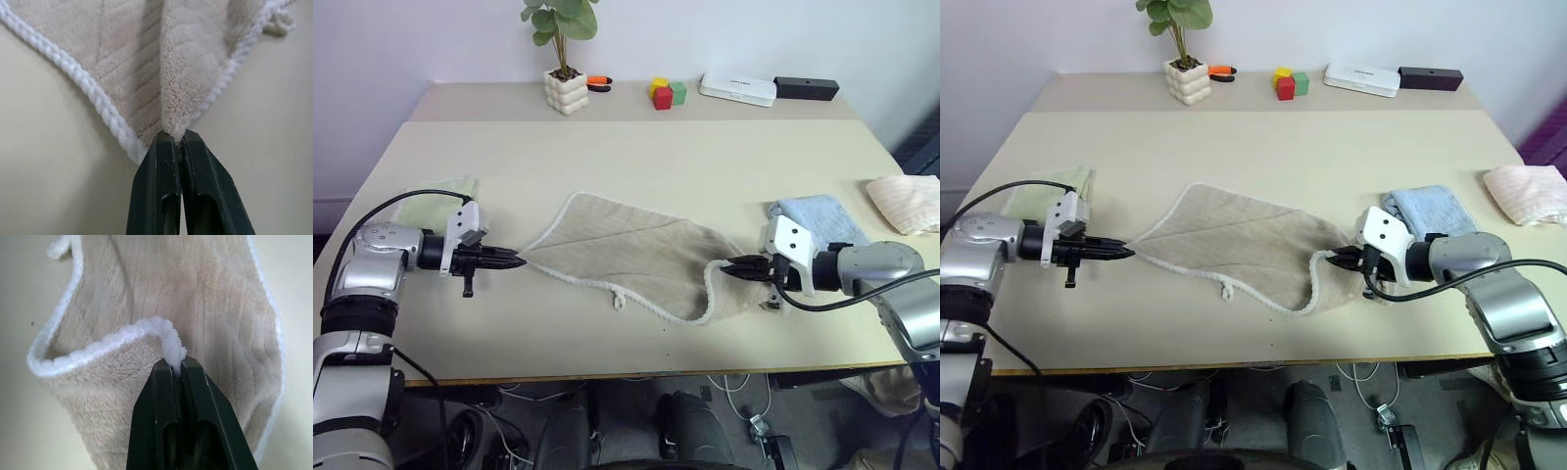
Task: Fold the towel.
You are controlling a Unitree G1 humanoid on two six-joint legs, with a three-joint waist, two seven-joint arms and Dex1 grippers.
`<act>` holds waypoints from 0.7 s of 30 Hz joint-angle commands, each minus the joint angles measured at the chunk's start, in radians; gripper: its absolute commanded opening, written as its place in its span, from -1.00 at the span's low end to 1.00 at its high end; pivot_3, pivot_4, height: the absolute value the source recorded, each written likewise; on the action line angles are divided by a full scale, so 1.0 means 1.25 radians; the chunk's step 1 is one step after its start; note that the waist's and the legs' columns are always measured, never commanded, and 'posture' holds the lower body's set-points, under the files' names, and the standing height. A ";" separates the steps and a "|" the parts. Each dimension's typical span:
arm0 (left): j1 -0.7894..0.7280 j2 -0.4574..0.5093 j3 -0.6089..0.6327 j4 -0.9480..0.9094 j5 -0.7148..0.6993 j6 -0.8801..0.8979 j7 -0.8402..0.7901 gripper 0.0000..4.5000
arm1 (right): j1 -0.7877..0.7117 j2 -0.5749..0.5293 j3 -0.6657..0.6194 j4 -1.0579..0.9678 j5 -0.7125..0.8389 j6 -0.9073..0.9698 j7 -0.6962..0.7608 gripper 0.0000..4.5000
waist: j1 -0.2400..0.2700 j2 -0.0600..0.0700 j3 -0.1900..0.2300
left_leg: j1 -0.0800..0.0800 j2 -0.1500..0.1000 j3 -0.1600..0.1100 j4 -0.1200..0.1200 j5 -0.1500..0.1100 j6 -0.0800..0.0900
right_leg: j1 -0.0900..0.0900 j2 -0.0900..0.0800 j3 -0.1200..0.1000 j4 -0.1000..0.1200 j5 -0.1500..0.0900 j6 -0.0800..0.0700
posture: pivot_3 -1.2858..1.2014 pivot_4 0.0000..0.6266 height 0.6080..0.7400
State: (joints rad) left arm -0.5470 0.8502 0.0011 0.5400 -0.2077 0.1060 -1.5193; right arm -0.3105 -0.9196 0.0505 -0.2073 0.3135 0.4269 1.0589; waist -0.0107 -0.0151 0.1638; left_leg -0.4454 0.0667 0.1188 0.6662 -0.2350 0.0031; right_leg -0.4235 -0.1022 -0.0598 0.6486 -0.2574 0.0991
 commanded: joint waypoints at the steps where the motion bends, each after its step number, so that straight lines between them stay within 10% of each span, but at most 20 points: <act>1: 0.067 0.041 0.067 -0.142 -0.066 0.100 0.025 -0.97 | -0.057 0.021 0.001 0.040 -0.032 -0.054 -0.008 -1.00 | -0.001 0.000 0.000 | 0.000 0.000 0.000 0.000 0.000 0.000 | 0.000 0.000 0.000 0.000 0.000 0.000 | 0.03 -0.52 0.92; 10: 0.139 0.045 0.169 -0.241 -0.145 0.199 0.139 -0.97 | -0.155 0.064 -0.012 0.172 -0.087 -0.138 -0.055 -1.00 | 0.003 0.000 0.001 | 0.000 0.000 0.002 0.000 0.000 0.000 | -0.001 0.000 0.000 0.000 0.000 0.000 | 0.03 -0.52 0.92; 21: -0.441 -0.250 0.191 0.326 -0.062 -0.050 0.581 -0.97 | -0.647 0.262 0.047 0.806 -0.355 -0.403 -0.470 -1.00 | 0.009 -0.001 0.002 | -0.001 -0.001 0.005 0.000 0.004 -0.006 | -0.002 0.000 0.001 0.001 0.000 0.001 | 0.03 -0.52 0.92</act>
State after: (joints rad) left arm -1.0146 0.5253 0.2137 0.8723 -0.3132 0.1411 -0.8817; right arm -1.0302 -0.5948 0.1250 0.7118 -0.0890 -0.0114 0.5844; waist 0.0001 -0.0169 0.1667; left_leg -0.4461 0.0661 0.1259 0.6662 -0.2302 -0.0042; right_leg -0.4259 -0.1018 -0.0583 0.6494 -0.2570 0.1005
